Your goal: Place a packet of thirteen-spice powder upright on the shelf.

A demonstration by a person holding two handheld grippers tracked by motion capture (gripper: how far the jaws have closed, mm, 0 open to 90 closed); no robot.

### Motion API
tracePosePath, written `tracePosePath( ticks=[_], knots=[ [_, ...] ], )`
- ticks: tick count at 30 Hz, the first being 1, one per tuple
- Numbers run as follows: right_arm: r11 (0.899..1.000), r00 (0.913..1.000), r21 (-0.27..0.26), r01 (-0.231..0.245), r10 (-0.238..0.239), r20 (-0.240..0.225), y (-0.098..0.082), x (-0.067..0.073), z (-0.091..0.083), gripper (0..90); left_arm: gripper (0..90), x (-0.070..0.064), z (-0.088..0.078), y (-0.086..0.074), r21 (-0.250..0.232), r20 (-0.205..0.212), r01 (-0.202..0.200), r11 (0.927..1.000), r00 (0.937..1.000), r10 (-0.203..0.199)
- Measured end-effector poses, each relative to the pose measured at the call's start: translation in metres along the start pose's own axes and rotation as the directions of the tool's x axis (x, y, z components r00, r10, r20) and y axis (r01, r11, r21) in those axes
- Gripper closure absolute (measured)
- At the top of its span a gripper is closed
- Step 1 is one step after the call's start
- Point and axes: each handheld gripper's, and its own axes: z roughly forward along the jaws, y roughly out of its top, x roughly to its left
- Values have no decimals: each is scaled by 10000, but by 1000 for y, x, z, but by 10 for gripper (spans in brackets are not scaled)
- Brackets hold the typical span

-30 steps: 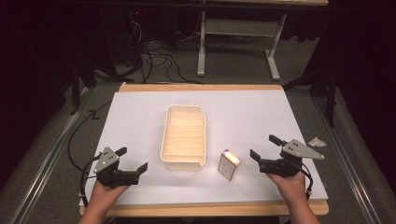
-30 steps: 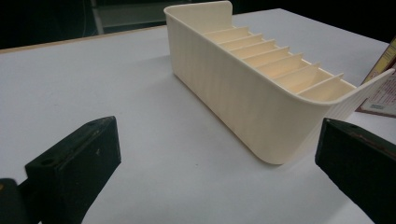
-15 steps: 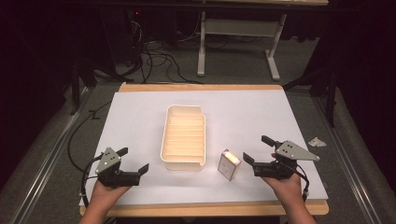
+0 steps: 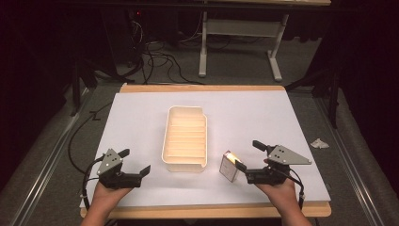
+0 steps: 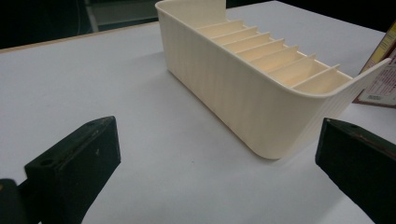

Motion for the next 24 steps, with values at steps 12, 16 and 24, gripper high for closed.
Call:
tracePosePath(
  ticks=[12, 16, 24],
  knots=[
    [9978, 9998, 668, 36, -21, -222, -9, 14, 16, 61, 4, 0, -1, 3, -377, 22, 20, 9993, 10000, -19],
    [9963, 9996, 864, -24, 48, -278, -12, 15, 20, 65, 4, -2, -1, 4, -398, 109, 51, 9992, 9999, -47],
    [9920, 9992, 1237, -268, 304, -277, -22, 17, 28, 108, 6, -2, 2, 3, -246, 245, 120, 9996, 9996, -114]
  ],
)
